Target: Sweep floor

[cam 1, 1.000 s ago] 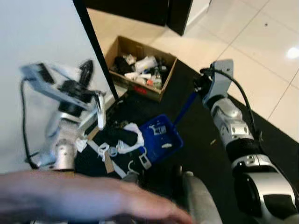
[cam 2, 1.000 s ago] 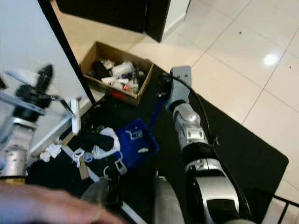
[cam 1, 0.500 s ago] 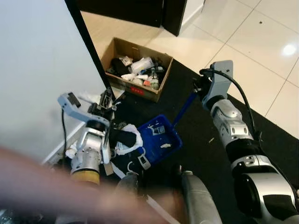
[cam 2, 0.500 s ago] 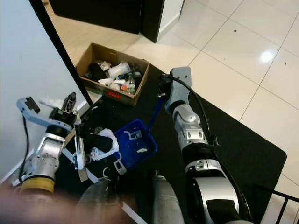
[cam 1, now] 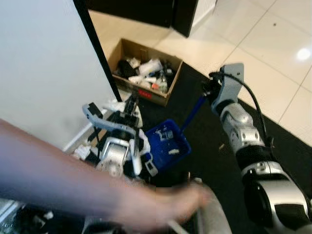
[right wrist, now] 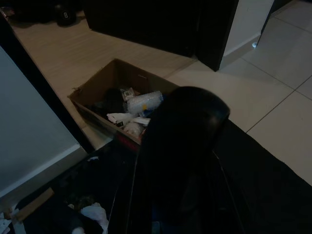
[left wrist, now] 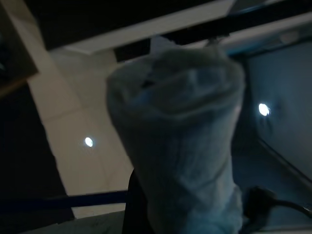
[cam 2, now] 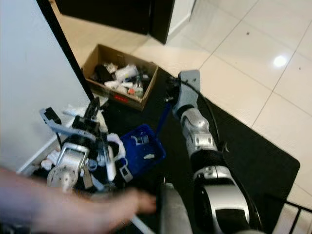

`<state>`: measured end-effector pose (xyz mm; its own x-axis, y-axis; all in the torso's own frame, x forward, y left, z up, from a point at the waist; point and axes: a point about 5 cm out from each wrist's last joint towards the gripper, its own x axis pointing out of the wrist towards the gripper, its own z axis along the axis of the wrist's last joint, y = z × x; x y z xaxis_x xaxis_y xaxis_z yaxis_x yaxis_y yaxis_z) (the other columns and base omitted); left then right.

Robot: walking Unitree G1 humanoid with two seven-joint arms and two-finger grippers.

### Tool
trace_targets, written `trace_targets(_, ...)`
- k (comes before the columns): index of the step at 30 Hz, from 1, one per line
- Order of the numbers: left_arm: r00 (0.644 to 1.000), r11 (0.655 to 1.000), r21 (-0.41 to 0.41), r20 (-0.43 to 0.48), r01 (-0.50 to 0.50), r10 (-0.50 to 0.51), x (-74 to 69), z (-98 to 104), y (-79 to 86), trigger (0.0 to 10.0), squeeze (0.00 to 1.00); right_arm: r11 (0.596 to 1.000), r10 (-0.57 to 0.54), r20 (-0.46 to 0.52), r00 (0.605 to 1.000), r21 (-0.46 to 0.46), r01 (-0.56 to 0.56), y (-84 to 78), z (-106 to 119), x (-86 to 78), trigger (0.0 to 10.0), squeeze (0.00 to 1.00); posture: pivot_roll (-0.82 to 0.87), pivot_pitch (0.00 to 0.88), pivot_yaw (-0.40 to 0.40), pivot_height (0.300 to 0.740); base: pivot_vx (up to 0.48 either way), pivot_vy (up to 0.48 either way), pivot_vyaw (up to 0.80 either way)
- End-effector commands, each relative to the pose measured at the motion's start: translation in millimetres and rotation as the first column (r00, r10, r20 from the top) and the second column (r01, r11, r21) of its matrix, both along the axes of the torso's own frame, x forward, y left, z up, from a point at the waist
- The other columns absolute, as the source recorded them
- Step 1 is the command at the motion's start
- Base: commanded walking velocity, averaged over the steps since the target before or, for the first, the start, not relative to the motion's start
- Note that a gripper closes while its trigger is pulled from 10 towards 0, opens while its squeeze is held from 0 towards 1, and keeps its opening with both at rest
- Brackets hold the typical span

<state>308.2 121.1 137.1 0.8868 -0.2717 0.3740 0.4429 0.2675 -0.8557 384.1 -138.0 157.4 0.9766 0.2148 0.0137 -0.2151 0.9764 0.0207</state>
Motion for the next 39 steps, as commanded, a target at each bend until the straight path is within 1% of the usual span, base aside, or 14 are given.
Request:
trace_targets(1, 0.994, 0.975, -0.197, -0.008, 0.101, -0.105, -17.0, -3, -42.3, 10.0, 0.00, 0.999, 0.010, -0.052, 0.999, 0.038, -0.008, 2.0, -13, -4.1, 10.0, 0.00, -0.04, 0.341, -0.016, 0.740, 0.000, 0.000, 0.00)
trace_targets(8, 0.996, 0.951, -0.297, 0.040, 0.083, -0.074, -17.3, 23, -48.6, 10.0, 0.00, 0.999, 0.006, -0.052, 0.999, 0.039, -0.004, 1.0, -14, -4.5, 10.0, 0.00, -0.04, 0.336, -0.013, 0.740, 0.000, 0.000, 0.00)
trace_targets(15, 0.996, 0.951, -0.306, 0.090, 0.039, -0.012, -11.4, 41, -37.6, 10.0, 0.00, 0.999, 0.009, -0.049, 0.999, 0.040, -0.007, 2.4, -13, -4.4, 10.0, 0.00, -0.04, 0.331, -0.012, 0.740, 0.000, 0.000, 0.00)
trace_targets(16, 0.991, 0.965, -0.259, 0.133, 0.033, 0.002, -11.7, 50, -30.2, 10.0, 0.00, 0.999, 0.009, -0.048, 0.999, 0.040, -0.007, 2.5, -13, -4.4, 10.0, 0.00, -0.03, 0.329, -0.011, 0.740, 0.000, 0.000, 0.00)
trace_targets(18, 0.988, 0.972, -0.233, 0.153, 0.031, 0.005, -12.3, 54, -27.1, 10.0, 0.00, 0.999, 0.009, -0.048, 0.999, 0.041, -0.008, 2.5, -13, -4.4, 10.0, 0.00, -0.03, 0.329, -0.011, 0.740, 0.000, 0.000, 0.00)
trace_targets(20, 0.976, 0.995, -0.100, 0.218, 0.007, 0.015, -14.7, 65, -13.6, 10.0, 0.00, 0.999, 0.009, -0.049, 0.999, 0.041, -0.007, 2.0, -13, -4.4, 10.0, 0.00, -0.03, 0.328, -0.010, 0.740, 0.000, 0.000, 0.00)
trace_targets(21, 0.965, 0.999, -0.007, 0.259, -0.041, 0.041, -16.5, 73, 1.6, 10.0, 0.00, 0.999, 0.009, -0.050, 0.999, 0.041, -0.007, 2.1, -14, -4.7, 10.0, 0.00, -0.02, 0.327, -0.007, 0.740, 0.000, 0.000, 0.00)
trace_targets(22, 0.965, 0.999, -0.007, 0.259, -0.041, 0.041, -16.5, 73, 1.6, 10.0, 0.00, 0.999, 0.009, -0.050, 0.999, 0.041, -0.007, 2.1, -14, -4.7, 10.0, 0.00, -0.02, 0.327, -0.007, 0.740, 0.000, 0.000, 0.00)
trace_targets(25, 0.954, 0.993, 0.056, 0.289, -0.105, 0.085, -17.2, 79, 18.9, 10.0, 0.00, 0.999, 0.009, -0.051, 0.999, 0.042, -0.007, 2.4, -14, -4.9, 10.0, 0.00, -0.02, 0.326, -0.004, 0.740, 0.000, 0.000, 0.00)
trace_targets(29, 0.924, 0.936, 0.254, 0.354, -0.246, 0.147, -15.0, 86, 50.2, 10.0, 0.00, 0.999, 0.010, -0.052, 0.999, 0.044, -0.008, 2.8, -15, -5.1, 10.0, 0.00, -0.01, 0.326, -0.008, 0.740, 0.000, 0.000, 0.00)
trace_targets(30, 0.919, 0.898, 0.322, 0.351, -0.301, 0.182, -10.9, 81, 61.5, 10.0, 0.00, 0.999, 0.010, -0.054, 0.998, 0.042, -0.008, 2.8, -15, -5.1, 10.0, 0.00, -0.01, 0.326, -0.010, 0.740, 0.000, 0.000, 0.00)
trace_targets(33, 0.917, 0.876, 0.352, 0.341, -0.330, 0.208, -7.5, 77, 67.1, 10.0, 0.00, 0.999, 0.005, -0.054, 0.999, 0.040, -0.002, 2.0, -15, -5.0, 10.0, 0.00, -0.01, 0.326, -0.011, 0.740, 0.000, 0.000, 0.00)
trace_targets(37, 0.902, 0.767, 0.488, 0.329, -0.417, 0.281, 7.7, 63, 82.1, 10.0, 0.00, 0.993, -0.116, -0.035, 0.993, 0.033, 0.117, -14.0, -10, -2.5, 10.0, 0.00, -0.02, 0.328, -0.011, 0.740, 0.000, 0.000, 0.00)
trace_targets(39, 0.903, 0.735, 0.530, 0.314, -0.422, 0.292, 14.3, 54, 85.9, 10.0, 0.00, 0.980, -0.191, -0.028, 0.981, 0.042, 0.192, -23.5, -8, -1.5, 10.0, 0.00, -0.03, 0.331, -0.010, 0.740, 0.000, 0.000, 0.00)
